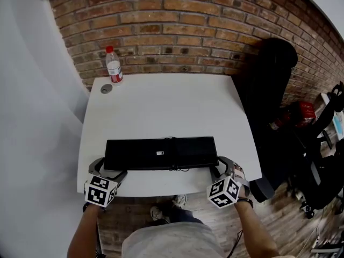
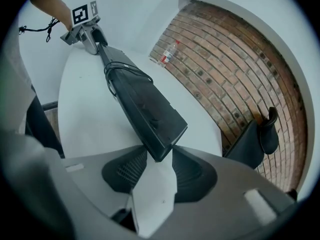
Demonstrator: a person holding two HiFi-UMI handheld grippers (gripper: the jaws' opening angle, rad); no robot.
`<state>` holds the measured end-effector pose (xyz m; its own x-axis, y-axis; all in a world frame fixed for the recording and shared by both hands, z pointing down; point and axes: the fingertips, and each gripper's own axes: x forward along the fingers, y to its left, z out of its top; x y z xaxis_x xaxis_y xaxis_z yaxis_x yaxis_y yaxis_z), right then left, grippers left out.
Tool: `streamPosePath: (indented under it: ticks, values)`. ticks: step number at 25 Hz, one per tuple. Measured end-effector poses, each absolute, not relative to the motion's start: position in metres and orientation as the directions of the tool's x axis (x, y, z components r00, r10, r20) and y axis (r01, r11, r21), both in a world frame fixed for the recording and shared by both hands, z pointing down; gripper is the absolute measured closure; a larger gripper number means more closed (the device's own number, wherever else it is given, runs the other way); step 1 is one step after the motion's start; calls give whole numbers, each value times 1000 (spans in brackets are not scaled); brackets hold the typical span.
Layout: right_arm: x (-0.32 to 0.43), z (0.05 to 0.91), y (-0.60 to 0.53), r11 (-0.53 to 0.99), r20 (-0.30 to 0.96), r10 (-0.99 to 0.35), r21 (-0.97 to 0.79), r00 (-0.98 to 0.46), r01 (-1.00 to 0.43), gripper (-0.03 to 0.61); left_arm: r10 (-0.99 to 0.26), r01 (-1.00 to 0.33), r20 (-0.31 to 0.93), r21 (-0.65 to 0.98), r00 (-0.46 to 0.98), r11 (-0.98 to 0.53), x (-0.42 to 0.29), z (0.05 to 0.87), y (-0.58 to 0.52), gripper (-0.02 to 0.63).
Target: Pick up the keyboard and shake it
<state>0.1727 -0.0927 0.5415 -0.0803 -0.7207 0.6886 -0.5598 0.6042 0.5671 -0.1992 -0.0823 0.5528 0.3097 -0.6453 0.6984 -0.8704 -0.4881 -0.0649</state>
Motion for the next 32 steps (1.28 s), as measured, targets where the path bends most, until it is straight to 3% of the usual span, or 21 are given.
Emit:
streamPosePath:
  ticks: [10, 19, 32]
  values:
    - [169, 542, -77, 643, 734, -671, 508, -104, -573, 410, -671, -908, 652, 68, 354, -413, -199, 546, -75, 218]
    - [146, 516, -76, 589, 694, -687, 361, -213, -723, 411, -730, -929, 578, 180, 366, -323, -197, 528, -68, 234]
    - [78, 444, -96, 573, 521, -737, 145, -430, -807, 488, -800, -878, 366, 251, 476, -408, -130, 443, -87, 384]
